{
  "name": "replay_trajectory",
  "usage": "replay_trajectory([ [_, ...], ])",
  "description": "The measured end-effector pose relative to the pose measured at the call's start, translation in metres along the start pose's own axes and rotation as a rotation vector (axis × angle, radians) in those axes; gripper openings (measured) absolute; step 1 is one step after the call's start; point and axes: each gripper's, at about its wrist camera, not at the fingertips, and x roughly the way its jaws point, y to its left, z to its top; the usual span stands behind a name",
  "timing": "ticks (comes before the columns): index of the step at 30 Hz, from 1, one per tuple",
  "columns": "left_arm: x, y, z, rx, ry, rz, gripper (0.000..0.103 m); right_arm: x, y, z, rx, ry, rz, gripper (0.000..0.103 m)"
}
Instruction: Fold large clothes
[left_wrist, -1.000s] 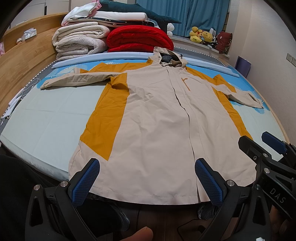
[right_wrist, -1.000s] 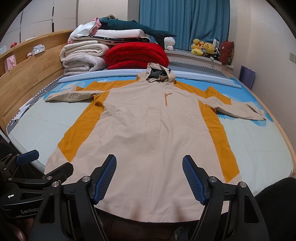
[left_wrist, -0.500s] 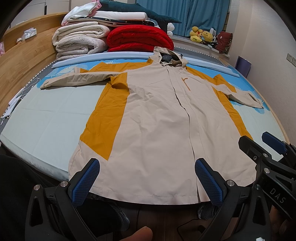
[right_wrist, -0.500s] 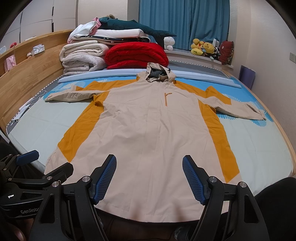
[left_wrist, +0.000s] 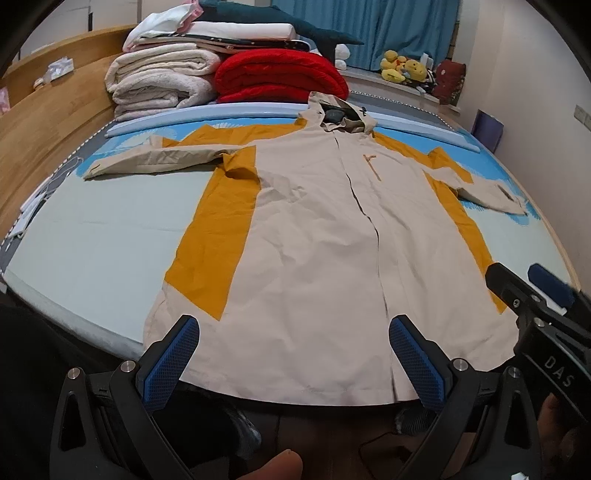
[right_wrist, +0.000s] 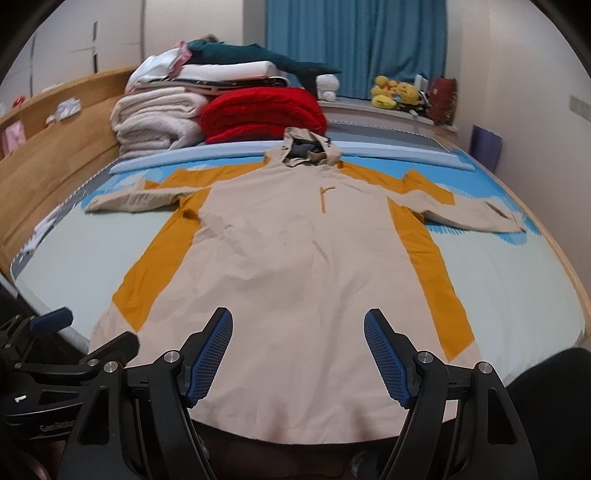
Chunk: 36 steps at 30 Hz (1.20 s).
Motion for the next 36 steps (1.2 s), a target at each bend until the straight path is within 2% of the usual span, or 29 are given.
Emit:
replay_trajectory([
  [4, -0.014, -0.006, 0.012, 0.017, -0.041, 0.017, 0.102, -0.009, -0.011, 0.011, 0.032, -0.056, -0.02, 0.075],
  [6, -0.019, -0.005, 0.019, 0.002, -0.057, 0.002, 0.102, -0.013, -0.016, 0.017, 0.04, -0.089, -0.032, 0.075],
  [9, -0.028, -0.005, 0.025, 0.014, -0.133, 0.0, 0.102, -0.02, -0.026, 0.023, 0.063, -0.142, -0.048, 0.075],
  [11, -0.03, -0.006, 0.031, 0.031, -0.149, 0.0, 0.098, -0.022, -0.033, 0.028, 0.074, -0.159, -0.046, 0.075],
  [15, -0.036, 0.001, 0.06, 0.0, -0.156, 0.0, 0.083, -0.026, -0.047, 0.048, 0.066, -0.177, -0.039, 0.074],
  [18, -0.041, 0.008, 0.09, 0.006, -0.186, 0.008, 0.07, -0.031, -0.053, 0.075, 0.046, -0.207, -0.037, 0.069],
  [20, -0.042, 0.016, 0.115, -0.005, -0.203, -0.004, 0.057, -0.031, -0.057, 0.1, 0.043, -0.225, -0.021, 0.056],
  [21, -0.041, 0.022, 0.13, -0.013, -0.212, -0.02, 0.042, -0.03, -0.06, 0.115, 0.049, -0.235, -0.012, 0.051],
  [22, -0.04, 0.028, 0.144, -0.023, -0.221, -0.033, 0.03, -0.029, -0.063, 0.133, 0.064, -0.249, 0.003, 0.04],
  [23, -0.037, 0.034, 0.158, -0.032, -0.231, -0.038, 0.025, -0.027, -0.067, 0.149, 0.079, -0.26, 0.019, 0.032],
  [24, -0.03, 0.043, 0.175, -0.035, -0.235, -0.042, 0.017, -0.024, -0.071, 0.166, 0.095, -0.271, 0.034, 0.031],
  [25, -0.02, 0.05, 0.191, -0.035, -0.231, -0.044, 0.013, -0.019, -0.072, 0.184, 0.106, -0.279, 0.045, 0.03],
  [28, 0.017, 0.079, 0.234, -0.045, -0.214, -0.009, 0.013, 0.003, -0.072, 0.232, 0.11, -0.308, 0.06, 0.03],
  [30, 0.052, 0.102, 0.259, -0.065, -0.163, 0.025, 0.013, 0.029, -0.068, 0.264, 0.079, -0.301, 0.071, 0.032],
  [31, 0.073, 0.117, 0.27, -0.082, -0.142, 0.023, 0.013, 0.042, -0.066, 0.276, 0.066, -0.297, 0.081, 0.037],
  [32, 0.089, 0.129, 0.276, -0.091, -0.133, 0.036, 0.013, 0.06, -0.064, 0.289, 0.044, -0.298, 0.099, 0.049],
  [34, 0.124, 0.161, 0.285, -0.135, -0.111, 0.075, 0.013, 0.094, -0.06, 0.302, 0.011, -0.28, 0.106, 0.061],
  [36, 0.159, 0.202, 0.286, -0.218, -0.089, 0.081, 0.013, 0.128, -0.059, 0.304, 0.003, -0.252, 0.123, 0.061],
])
